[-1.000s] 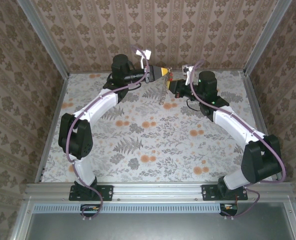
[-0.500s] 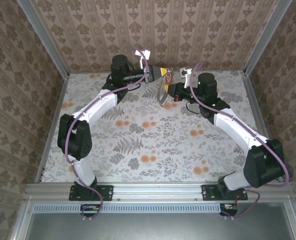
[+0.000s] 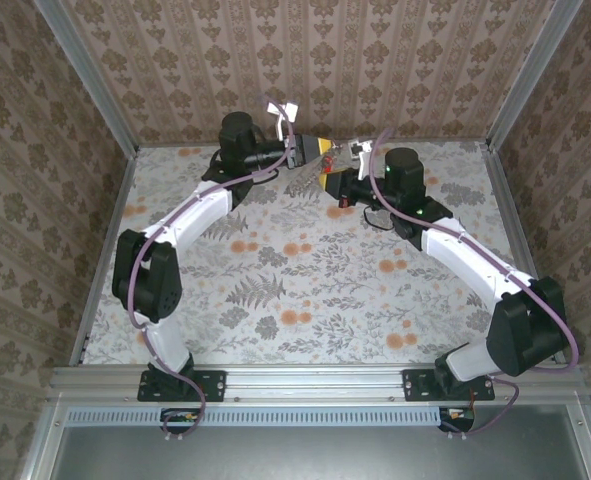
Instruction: Put the keys on the keyring
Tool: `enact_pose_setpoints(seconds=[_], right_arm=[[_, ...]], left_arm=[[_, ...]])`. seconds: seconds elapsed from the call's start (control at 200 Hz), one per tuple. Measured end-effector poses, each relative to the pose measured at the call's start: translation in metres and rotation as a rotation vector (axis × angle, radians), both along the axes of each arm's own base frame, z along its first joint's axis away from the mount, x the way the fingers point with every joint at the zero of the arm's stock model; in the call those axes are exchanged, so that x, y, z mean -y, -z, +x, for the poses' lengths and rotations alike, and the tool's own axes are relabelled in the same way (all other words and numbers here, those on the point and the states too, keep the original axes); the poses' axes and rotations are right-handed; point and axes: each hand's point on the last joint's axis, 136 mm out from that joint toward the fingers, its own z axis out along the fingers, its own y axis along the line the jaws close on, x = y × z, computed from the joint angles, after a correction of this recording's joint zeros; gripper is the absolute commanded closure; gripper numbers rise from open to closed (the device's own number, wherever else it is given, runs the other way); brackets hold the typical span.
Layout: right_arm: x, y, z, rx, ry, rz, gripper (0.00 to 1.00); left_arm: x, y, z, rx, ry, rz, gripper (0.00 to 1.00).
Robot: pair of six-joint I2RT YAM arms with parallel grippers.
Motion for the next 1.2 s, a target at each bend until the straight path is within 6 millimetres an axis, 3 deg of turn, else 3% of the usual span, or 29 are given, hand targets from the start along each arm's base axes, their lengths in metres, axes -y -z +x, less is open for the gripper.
enact_pose_setpoints(seconds=[0.215,0.275,0.43,0.575,0.705,0.925,1.105,1.2], right_arm=[[-0.006,-0.002,0.002,-0.019,0.01,-0.021,1.0],[-0.007,-0.002,0.004,-0.023,0.016,-0.029,0.93],[-0.014,0.002,-0.001,-0.019,-0.013,-0.053,0.62],[-0.023,0.006,-0.015,-0.029,-0.063,-0.072,0.56],[0.003,-0.004,-0.023,-0.023,-0.028,-0.05,0.54],[0.056,-0.051,-0.024,0.033,0.09,0.074,0.5],[0.065,-0.073,-0.013,0.028,0.117,0.201,0.48],[0.064,-0.073,-0.001,-0.002,0.117,0.267,0.55]], left_arm=[[-0.003,-0.001,0.002,0.014,-0.019,-0.001,1.0],[-0.004,-0.001,0.004,0.017,-0.027,0.0,1.0],[-0.002,0.001,0.004,0.016,-0.037,0.002,1.0],[0.001,0.001,0.003,0.017,-0.036,0.003,1.0],[0.001,0.0,0.002,0.024,-0.037,-0.001,1.0],[0.0,-0.003,0.002,0.054,-0.04,-0.021,1.0],[-0.001,-0.007,0.002,0.079,-0.046,-0.049,1.0],[-0.001,-0.011,0.002,0.089,-0.049,-0.063,1.0]])
